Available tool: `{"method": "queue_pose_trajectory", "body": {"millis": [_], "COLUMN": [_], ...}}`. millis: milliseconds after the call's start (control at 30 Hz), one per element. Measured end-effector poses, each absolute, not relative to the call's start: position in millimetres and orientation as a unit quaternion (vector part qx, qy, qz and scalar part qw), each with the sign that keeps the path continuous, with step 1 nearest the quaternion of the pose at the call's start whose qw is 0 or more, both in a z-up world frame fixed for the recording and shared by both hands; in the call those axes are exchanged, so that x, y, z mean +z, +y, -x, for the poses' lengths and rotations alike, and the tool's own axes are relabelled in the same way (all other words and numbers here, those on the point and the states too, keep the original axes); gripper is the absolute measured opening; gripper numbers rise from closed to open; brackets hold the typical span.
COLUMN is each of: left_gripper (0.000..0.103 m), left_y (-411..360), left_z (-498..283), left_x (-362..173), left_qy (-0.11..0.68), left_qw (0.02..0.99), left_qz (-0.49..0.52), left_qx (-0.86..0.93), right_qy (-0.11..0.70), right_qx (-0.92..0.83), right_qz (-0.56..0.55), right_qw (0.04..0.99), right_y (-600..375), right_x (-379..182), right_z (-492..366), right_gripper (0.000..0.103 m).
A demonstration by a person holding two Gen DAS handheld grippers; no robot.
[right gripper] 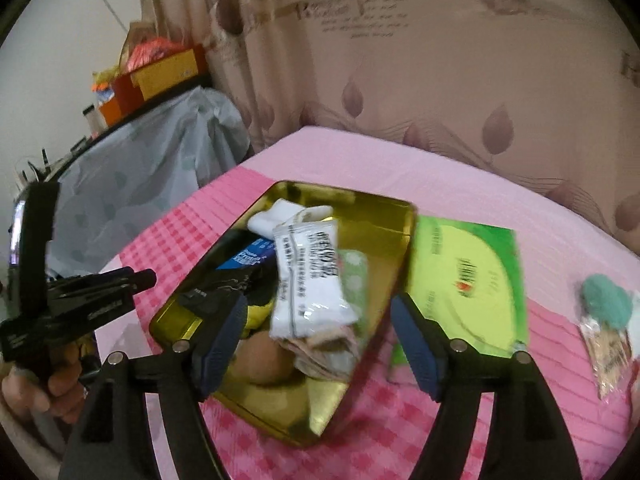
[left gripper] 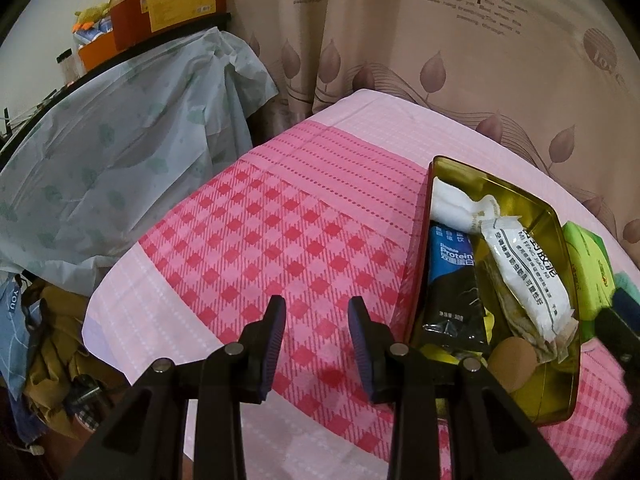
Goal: Organize soft objects
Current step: 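Carry the white sealant packet into the gold tin and release it, then grasp the cream scrunchie with the right tool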
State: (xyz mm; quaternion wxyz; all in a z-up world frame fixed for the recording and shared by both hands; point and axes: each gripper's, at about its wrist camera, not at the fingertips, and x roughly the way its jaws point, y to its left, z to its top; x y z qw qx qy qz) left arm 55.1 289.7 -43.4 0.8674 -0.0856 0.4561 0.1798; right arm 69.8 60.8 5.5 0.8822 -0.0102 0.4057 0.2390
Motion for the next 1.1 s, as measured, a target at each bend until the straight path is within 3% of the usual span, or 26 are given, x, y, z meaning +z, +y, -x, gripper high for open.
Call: {"method": "queue_pose_trajectory", "body": {"millis": [833, 1100], "left_gripper": [0.033, 0.033], "left_y": [275, 264], "left_z": [-55, -58], "left_x": [-47, -52], "left_qy": [0.456, 0.459], "left_qw": [0.87, 0.87], "left_qz": [0.045, 0.022], "left_qx": [0.181, 0.178], "right_qy": [0.441, 0.448], "right_qx": [-0.06, -0.083], "right_qz": [-0.037, -0.045], "right_qw": [0.895, 0.889], "right_y": [-240, -297], "right_x": [-41, -54], "right_z": [-31, -46], "right_gripper": [0.076, 0.082]}}
